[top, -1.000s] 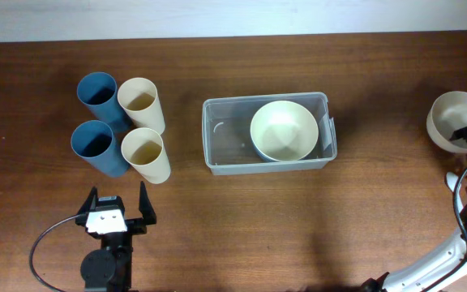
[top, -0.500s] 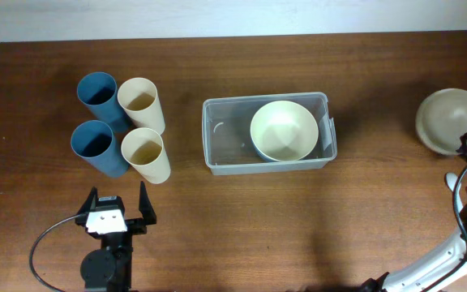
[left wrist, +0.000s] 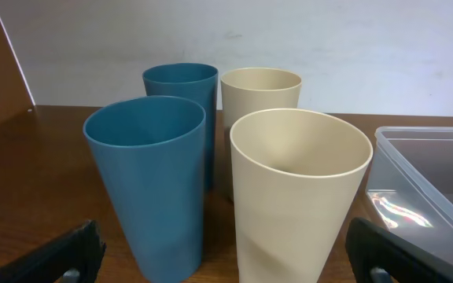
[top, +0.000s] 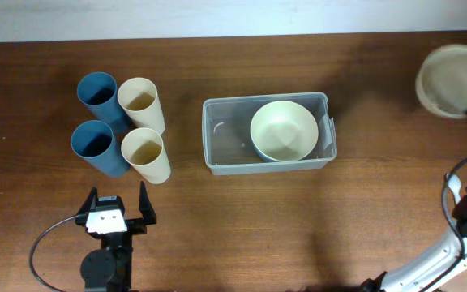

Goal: Pack container
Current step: 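Carry the second beige bowl and stack it into the container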

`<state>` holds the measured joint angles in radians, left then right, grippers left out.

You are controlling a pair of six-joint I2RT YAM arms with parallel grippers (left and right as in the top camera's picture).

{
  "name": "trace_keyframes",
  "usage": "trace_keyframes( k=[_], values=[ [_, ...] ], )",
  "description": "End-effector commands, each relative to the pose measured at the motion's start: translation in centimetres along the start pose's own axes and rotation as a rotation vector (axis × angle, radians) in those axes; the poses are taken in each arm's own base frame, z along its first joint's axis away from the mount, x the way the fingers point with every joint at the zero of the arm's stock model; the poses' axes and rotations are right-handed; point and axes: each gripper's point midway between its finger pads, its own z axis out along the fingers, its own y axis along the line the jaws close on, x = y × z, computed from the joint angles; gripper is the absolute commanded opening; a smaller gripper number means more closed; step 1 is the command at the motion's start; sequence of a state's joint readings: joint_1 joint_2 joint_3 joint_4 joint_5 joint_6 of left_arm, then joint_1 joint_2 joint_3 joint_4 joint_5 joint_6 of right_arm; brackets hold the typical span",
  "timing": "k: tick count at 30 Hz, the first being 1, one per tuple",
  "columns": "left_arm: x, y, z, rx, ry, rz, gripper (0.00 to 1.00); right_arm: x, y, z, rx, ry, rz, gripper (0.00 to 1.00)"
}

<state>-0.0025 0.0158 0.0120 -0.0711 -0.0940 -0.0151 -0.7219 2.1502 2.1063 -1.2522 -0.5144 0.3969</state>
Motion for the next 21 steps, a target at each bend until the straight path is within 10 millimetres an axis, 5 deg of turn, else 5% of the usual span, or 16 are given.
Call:
trace_keyframes(
  k=[1,5,10,17,21],
  values=[
    [0.0,0.3,0.0,-0.013,-0.001,0.016,1.0,5.7,9.5,-4.1,-0.166,0.067,-0.299,0.04],
    [0.1,0.3,0.0,-0.013,-0.001,0.016,1.0,13.4,13.3,-5.7,-0.156,0.224,-0.475,0.04],
    [0.0,0.3,0.0,-0.013,-0.001,0.016,1.0,20.4,17.2,-4.1,-0.152,0.325,-0.654,0.04],
    [0.0,0.3,0.0,-0.013,-0.001,0.015,1.0,26.6,15.5,0.6,0.095,0.445,-0.751,0.04],
    [0.0,0.3,0.0,-0.013,-0.001,0.016,1.0,28.5,13.7,2.7,0.182,0.511,-0.778,0.04]
  ],
)
